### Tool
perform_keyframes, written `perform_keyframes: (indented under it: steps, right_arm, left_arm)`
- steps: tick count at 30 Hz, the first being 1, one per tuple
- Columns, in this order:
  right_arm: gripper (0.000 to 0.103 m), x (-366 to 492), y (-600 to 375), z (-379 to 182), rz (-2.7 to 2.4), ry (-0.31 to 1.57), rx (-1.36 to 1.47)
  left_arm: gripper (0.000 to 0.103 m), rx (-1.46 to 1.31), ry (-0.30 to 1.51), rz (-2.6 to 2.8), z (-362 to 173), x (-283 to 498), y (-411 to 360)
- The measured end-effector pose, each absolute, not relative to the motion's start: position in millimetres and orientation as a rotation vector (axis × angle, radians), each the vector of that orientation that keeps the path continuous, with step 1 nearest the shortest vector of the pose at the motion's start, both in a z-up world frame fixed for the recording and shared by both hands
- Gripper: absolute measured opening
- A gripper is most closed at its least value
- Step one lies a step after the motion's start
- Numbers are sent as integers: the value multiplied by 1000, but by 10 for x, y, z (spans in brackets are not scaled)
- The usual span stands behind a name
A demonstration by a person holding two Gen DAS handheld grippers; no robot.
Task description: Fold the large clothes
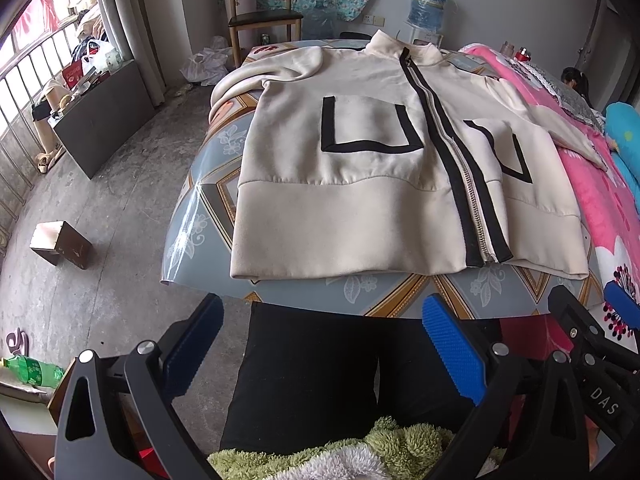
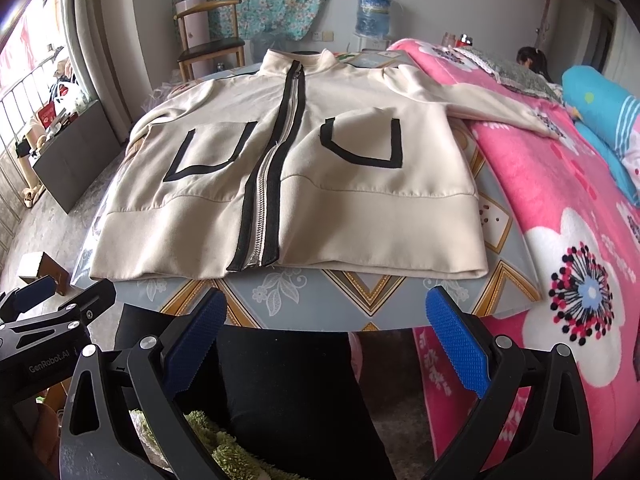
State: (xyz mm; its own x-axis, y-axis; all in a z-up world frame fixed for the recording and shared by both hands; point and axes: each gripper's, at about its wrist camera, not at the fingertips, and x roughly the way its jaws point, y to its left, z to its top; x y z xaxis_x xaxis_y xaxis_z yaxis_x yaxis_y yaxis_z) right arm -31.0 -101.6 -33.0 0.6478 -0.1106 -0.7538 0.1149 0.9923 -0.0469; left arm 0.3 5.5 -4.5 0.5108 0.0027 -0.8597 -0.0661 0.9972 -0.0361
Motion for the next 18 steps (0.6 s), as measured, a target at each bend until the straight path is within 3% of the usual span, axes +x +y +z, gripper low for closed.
perform_keyframes:
  steps: [18]
  right_arm:
    - [97, -306, -1013, -321, -129, 860, 3]
  left_arm:
    - [98, -60, 1033, 45, -56, 10, 51]
